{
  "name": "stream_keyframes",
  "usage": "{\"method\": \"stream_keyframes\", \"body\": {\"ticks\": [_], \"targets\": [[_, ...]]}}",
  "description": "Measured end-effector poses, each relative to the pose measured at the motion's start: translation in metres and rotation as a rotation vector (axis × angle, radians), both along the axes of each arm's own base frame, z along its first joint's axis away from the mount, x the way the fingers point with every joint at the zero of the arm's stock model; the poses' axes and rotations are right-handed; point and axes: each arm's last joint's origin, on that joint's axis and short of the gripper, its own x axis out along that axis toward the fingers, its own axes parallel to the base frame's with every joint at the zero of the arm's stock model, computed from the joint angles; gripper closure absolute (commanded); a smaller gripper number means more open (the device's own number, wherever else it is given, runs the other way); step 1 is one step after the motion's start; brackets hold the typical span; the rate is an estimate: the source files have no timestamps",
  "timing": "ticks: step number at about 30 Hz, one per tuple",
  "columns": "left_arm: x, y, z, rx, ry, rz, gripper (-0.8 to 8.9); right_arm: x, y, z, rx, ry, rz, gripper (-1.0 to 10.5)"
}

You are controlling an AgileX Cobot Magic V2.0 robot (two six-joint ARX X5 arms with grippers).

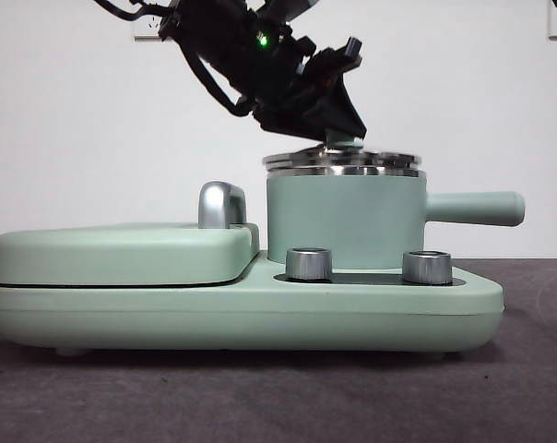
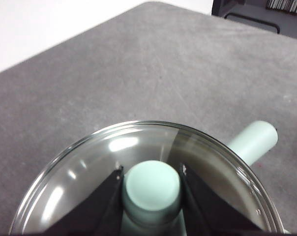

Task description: Put the buns in a small steamer

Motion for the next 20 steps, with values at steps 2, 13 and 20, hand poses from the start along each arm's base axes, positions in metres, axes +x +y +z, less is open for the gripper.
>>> {"method": "stream_keyframes", "body": {"ticks": [2, 13, 20], "targets": [[0.0001, -0.0001, -0.0009, -0.003, -0.004, 0.0, 7.98, 0.0, 0.0, 0.0, 0.002, 0.0, -0.003, 6.0], [0.0022, -0.0024, -0.0024, -0.024, -0.015, -0.014, 7.99, 0.0, -0.0001, -0.0001, 0.026, 0.014, -0.015, 6.0], [0.0029, -0.0033, -0.0055, -0.02, -0.005, -0.018, 7.98, -0.0005, -0.0004, -0.0013, 0.029, 0.031, -0.021, 6.0]]}}
